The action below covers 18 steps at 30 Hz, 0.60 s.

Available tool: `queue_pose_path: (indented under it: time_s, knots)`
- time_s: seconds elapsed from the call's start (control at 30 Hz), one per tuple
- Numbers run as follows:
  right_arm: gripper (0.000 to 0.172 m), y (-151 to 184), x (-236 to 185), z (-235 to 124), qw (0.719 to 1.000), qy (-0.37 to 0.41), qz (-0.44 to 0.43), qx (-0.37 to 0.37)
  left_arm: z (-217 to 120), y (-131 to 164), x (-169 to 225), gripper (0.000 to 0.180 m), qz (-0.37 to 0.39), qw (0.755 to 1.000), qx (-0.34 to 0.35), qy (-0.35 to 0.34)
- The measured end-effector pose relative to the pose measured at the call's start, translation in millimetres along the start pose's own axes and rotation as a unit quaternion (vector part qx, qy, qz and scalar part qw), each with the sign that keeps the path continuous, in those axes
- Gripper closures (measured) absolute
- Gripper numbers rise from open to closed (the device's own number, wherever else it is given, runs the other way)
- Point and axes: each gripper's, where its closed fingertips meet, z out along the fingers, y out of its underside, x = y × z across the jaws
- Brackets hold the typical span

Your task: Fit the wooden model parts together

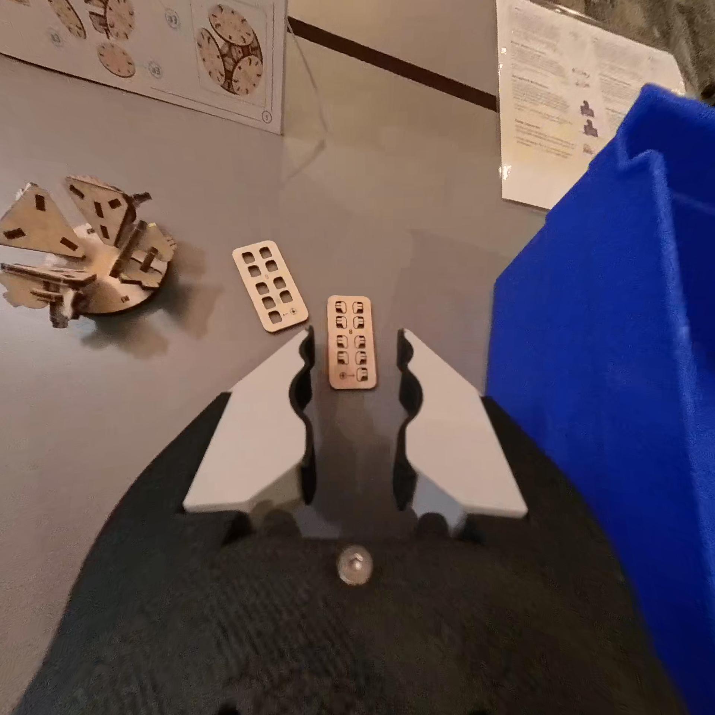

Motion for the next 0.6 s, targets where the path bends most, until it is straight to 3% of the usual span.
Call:
queue_pose_path:
  time_s: [0.13, 0.33, 0.47, 0.6]
  knots:
    - [0.123, 6.1, -2.8, 3.6, 0.999, -0.016, 0.024, -0.014, 0.6, 0.3, 2.0, 0.180, 0.004, 1.000, -0.001, 0.003]
    - [0.148, 10.5, -14.6, -0.4, 0.995, -0.075, 0.052, -0.033, 0.5, -1.1, 4.2, 0.180, 0.015, 1.000, 0.002, 0.001]
    - [0.148, 12.6, -30.9, -9.5, 0.990, -0.124, 0.038, -0.055, 1.4, -0.6, 6.1, 0.180, 0.024, 1.000, 0.002, 0.001]
    - [0.148, -20.3, -34.0, -26.9, 0.992, -0.119, 0.020, 0.026, 1.2, -2.8, 10.2, 0.180, 0.034, 0.999, 0.007, 0.003]
